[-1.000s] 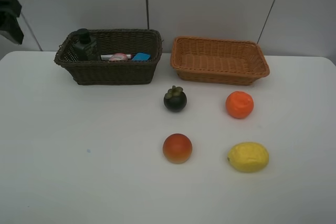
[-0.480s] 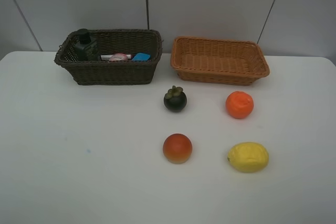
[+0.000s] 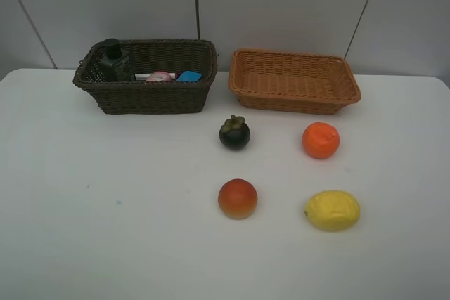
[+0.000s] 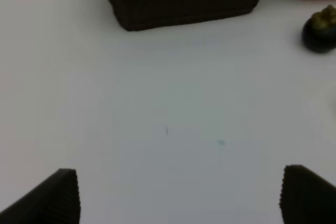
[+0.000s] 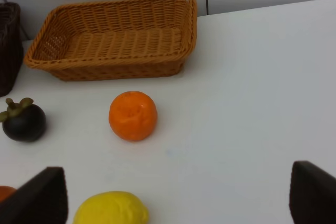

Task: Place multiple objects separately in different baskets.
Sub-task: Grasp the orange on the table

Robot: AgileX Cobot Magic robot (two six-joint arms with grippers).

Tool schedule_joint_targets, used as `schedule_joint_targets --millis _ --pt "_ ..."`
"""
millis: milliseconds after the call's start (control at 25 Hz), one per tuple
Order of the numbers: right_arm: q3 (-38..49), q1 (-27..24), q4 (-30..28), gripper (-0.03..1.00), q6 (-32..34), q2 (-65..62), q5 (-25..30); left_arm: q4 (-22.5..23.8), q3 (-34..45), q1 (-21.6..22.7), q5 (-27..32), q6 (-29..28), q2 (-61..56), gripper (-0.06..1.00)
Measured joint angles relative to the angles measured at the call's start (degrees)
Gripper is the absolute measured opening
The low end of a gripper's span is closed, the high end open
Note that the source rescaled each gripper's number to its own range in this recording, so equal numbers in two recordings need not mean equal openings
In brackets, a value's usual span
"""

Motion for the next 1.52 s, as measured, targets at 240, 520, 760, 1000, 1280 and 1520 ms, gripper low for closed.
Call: schedule_joint_targets --millis 240,520,760,1000,1280,1520 --pt "0.00 0.00 0.00 0.99 0.00 0.00 0.00 -0.50 0.11 0.00 -0.13 0.93 -0.07 1.00" --pt "0.00 0.00 0.00 0.99 0.00 0.00 0.00 -0.50 0.11 0.00 -0.13 0.95 -0.07 1.00" --pt "0.00 0.00 0.00 0.99 0.00 0.00 0.00 -0.50 0.11 1.13 -0.13 1.00 -0.07 1.00" --pt "0.00 0.00 0.00 0.99 0.00 0.00 0.00 -0.50 0.11 5.32 -0.13 1.00 -0.07 1.00" --pt "0.00 0.00 0.00 0.99 0.00 0.73 0.00 -0.50 0.11 5.34 -0.13 1.00 -0.07 1.00" --pt "0.00 0.00 -0.78 0.99 1.41 17.10 -0.02 -0.50 0.11 5.34 -0.13 1.00 -0.07 1.00"
